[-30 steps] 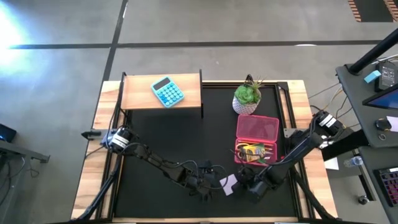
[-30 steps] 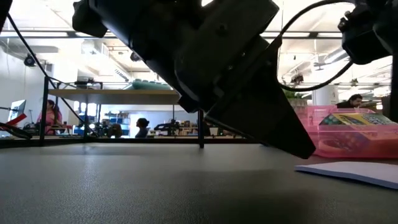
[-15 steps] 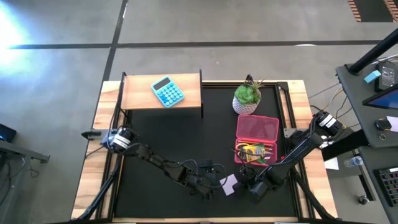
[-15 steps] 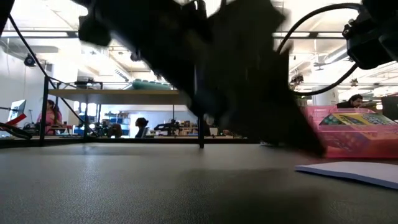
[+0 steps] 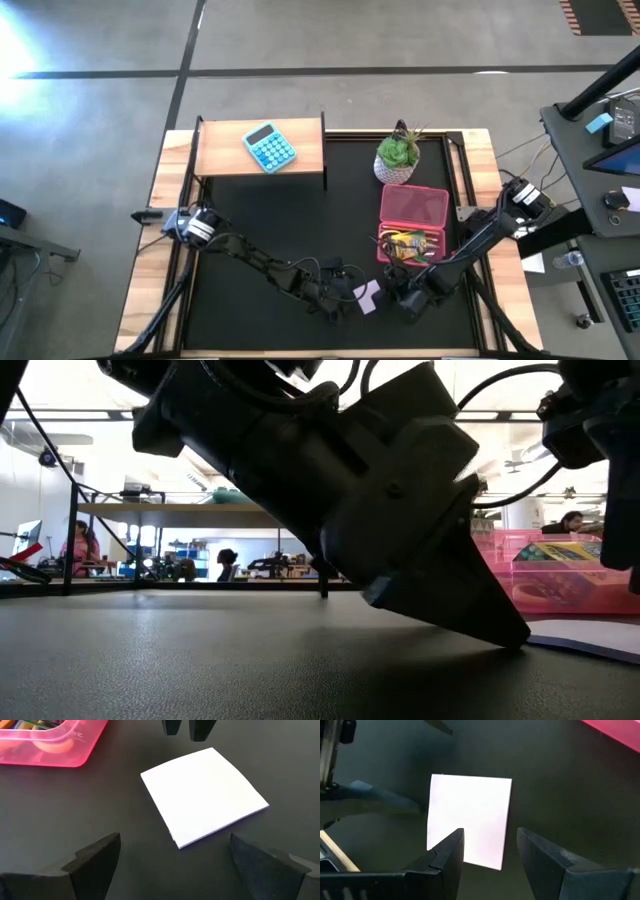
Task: Pack school essentials
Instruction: Put the purple sticky note into the pink supply box
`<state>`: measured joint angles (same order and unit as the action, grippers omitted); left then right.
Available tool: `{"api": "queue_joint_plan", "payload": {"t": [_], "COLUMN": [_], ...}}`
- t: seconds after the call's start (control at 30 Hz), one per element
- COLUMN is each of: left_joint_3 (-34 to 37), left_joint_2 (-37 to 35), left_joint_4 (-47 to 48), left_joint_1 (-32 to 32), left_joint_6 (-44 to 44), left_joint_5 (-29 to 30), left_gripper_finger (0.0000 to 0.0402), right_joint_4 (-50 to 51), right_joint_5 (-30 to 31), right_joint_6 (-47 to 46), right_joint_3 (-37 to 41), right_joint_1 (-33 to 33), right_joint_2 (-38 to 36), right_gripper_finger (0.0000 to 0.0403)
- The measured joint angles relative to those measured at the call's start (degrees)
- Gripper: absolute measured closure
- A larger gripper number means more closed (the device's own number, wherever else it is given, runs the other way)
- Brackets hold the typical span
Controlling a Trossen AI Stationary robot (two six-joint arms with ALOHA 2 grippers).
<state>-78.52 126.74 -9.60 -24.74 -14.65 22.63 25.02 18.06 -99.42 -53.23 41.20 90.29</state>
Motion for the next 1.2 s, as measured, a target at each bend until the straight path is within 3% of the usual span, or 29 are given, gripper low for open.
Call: {"api": "queue_joint_plan", "payload": {"t": [0.67,1.2], "left_joint_3": [-0.21,-0.20], "left_joint_2": [2.09,2.22], "left_joint_4": [-4.30,-5.42], "left_joint_1": [0.27,0.38], "left_joint_6": [-0.03,0.06], "left_joint_5": [0.02,-0.04], "left_gripper_finger": [0.0045,0.0045], "right_joint_4": [2.41,-3.76], "right_joint_5": [-2.57,-3.08], "right_joint_6": [-1.09,3.01], "right_joint_3": [0.11,0.24], "right_joint_1": [-0.80,-1.98], "right_joint_2": [0.03,4.10], "right_gripper_finger": [0.0229,0.0229]}}
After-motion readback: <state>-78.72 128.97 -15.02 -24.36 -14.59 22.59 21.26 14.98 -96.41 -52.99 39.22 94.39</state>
